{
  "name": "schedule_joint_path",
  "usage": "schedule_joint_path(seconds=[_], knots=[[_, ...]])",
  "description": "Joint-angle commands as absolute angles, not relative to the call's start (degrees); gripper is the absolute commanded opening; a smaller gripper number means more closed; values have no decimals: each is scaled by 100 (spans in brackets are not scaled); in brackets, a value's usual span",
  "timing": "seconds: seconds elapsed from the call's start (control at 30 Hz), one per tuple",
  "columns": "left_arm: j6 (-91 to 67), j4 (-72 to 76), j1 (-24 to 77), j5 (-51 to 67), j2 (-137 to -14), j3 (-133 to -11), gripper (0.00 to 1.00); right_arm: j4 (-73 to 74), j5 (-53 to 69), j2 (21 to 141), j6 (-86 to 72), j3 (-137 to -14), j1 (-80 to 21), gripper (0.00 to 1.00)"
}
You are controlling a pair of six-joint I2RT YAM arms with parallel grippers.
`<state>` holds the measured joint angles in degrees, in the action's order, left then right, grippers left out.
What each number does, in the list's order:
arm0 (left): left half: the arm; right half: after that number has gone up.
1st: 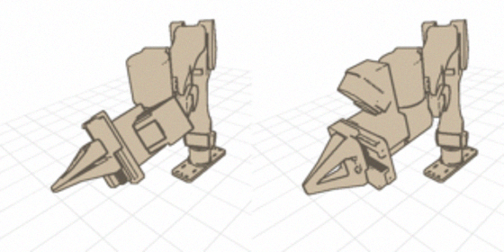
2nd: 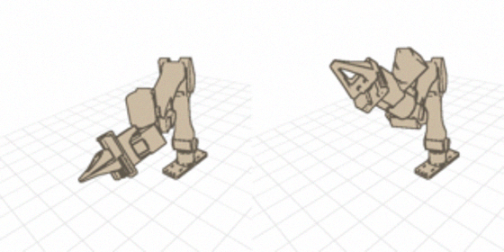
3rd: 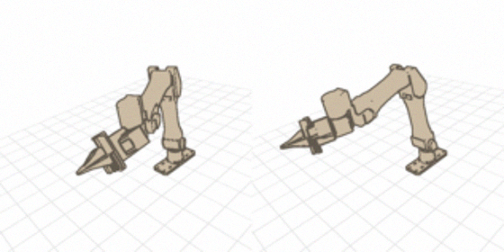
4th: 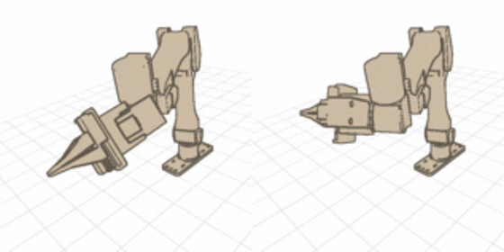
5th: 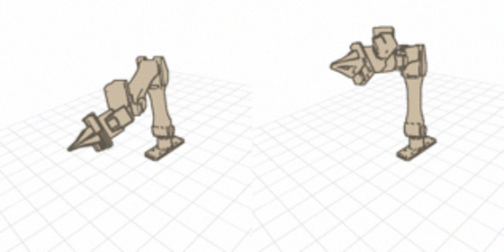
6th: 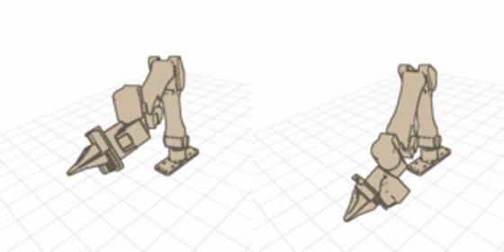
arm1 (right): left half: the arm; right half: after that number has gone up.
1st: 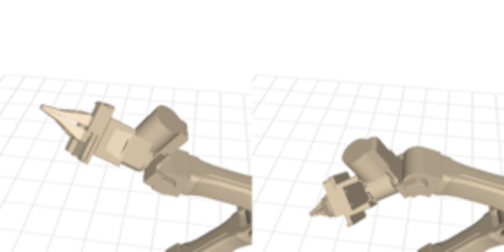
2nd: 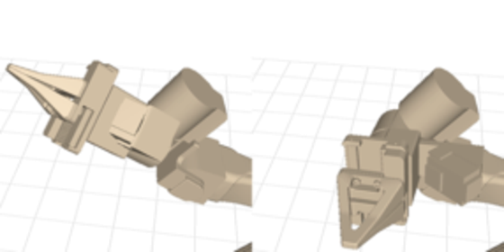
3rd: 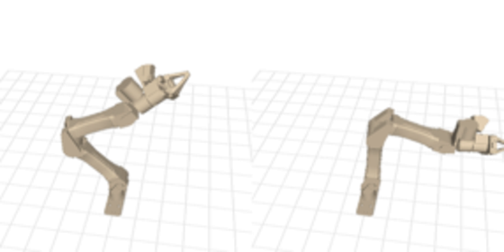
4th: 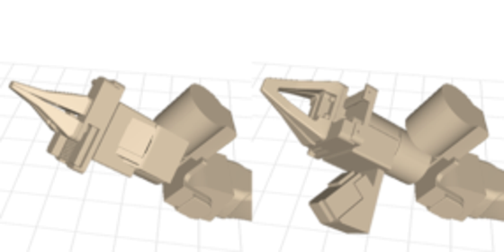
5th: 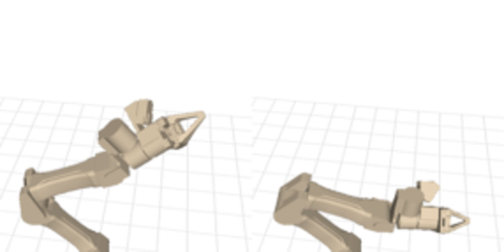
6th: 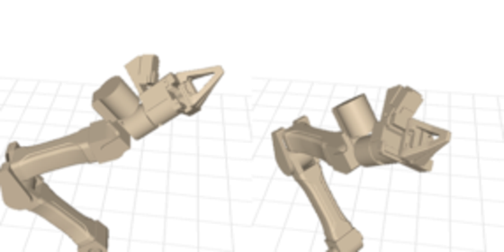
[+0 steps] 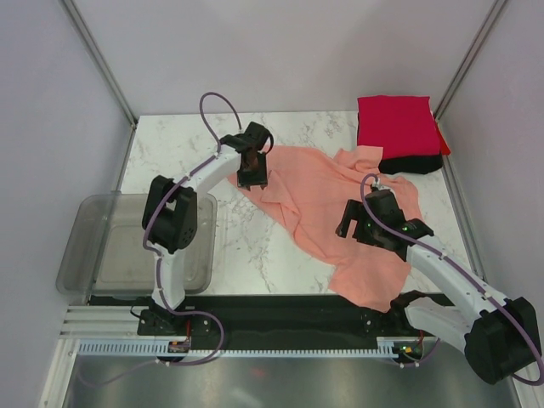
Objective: Fold and stack the t-shirts
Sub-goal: Flatten the tshirt out
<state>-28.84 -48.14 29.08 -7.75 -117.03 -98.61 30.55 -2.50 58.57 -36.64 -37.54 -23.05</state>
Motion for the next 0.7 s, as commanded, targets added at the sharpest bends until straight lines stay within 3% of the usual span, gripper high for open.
schedule_joint_path(seconds=[0.0, 0.17, 0.67], knots=[[-3234, -4228, 2848, -370, -11601, -9475, 50, 2909, -228, 5827, -3648, -3700, -2329, 98], [-3322, -3833, 2786, -62, -11654, -9194, 45, 2900, -255, 5845, -3639, -3621, -2329, 98], [-3419, -3542, 2760, 228, -12155, -9281, 41, 2874, -281, 5880, -3604, -3533, -2320, 98]])
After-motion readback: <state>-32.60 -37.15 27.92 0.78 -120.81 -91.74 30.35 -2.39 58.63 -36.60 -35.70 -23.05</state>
